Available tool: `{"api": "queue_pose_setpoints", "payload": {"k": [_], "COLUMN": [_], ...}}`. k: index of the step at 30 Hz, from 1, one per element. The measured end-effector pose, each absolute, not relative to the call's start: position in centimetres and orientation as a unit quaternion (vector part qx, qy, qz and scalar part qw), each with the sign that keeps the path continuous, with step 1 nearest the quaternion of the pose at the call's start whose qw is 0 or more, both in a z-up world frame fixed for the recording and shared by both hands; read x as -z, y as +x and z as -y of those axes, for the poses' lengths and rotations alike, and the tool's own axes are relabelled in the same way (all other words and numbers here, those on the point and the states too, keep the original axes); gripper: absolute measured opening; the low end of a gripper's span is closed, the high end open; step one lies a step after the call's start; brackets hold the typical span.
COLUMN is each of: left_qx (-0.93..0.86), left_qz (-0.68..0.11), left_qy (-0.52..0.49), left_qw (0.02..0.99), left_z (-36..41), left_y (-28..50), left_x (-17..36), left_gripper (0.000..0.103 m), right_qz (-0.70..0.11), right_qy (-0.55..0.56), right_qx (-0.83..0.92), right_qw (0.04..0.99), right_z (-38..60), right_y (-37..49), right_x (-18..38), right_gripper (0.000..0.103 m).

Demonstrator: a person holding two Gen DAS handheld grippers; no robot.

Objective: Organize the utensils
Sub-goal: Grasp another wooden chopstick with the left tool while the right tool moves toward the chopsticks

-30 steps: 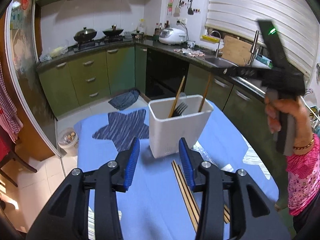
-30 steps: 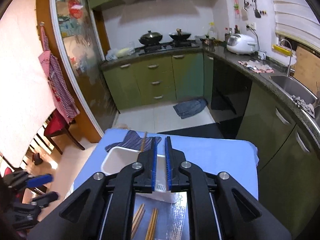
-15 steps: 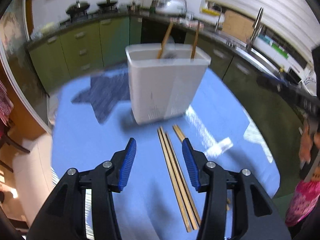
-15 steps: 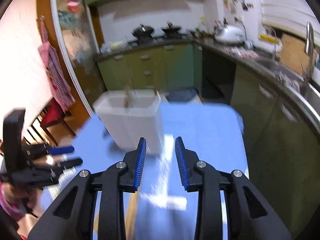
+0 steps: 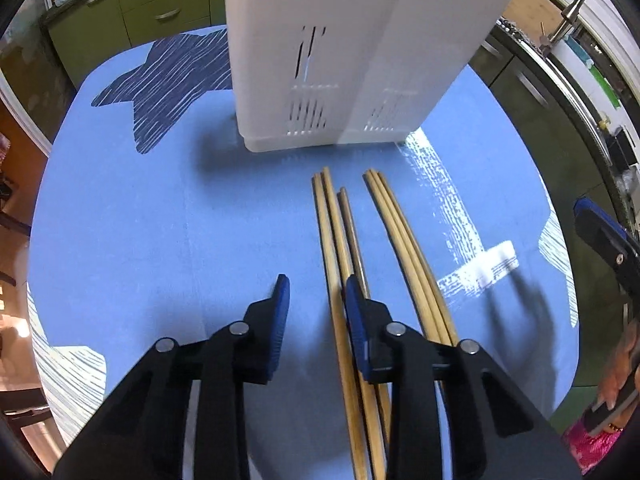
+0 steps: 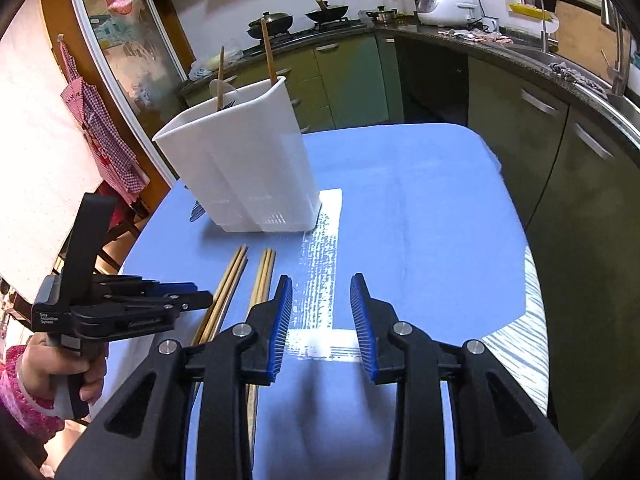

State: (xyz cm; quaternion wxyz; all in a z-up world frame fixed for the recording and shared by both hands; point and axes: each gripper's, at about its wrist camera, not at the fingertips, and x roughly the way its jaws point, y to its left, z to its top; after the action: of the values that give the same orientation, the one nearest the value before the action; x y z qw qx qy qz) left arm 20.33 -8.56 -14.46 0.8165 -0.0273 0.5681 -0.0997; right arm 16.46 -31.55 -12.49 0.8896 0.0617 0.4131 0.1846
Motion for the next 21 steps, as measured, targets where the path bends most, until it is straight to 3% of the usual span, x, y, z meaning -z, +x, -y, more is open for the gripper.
{"api": "queue_pose_setpoints", "payload": {"k": [15,18,21], "left_qx": [0.073,0.07,0.073], "left_qz": [-0.576,-0.571,-0.572], "left_qy": [0.024,0.029,0.011], "left_qw": [0.814,0.817,0.817], "left_z": [10.8,11.4,10.8], "left_y": [21.4,21.4,21.5], "left_x": [15.2,15.1,15.1], "left_gripper": [0.022,0.009,0.008], "right_qz": [-0.42,-0.422,-0.423], "right_qy": [0.074,0.07,0.072], "right_qx": [-0.195,-0.197,-0.194], "right_qw": [0.883,0.882,0.882], "right_z": [30.7,30.5,30.8], "right_y": [17.2,17.1,17.1], "right_x": [12.2,12.3,12.4], "right_gripper": [0.031,0.031,0.031]}}
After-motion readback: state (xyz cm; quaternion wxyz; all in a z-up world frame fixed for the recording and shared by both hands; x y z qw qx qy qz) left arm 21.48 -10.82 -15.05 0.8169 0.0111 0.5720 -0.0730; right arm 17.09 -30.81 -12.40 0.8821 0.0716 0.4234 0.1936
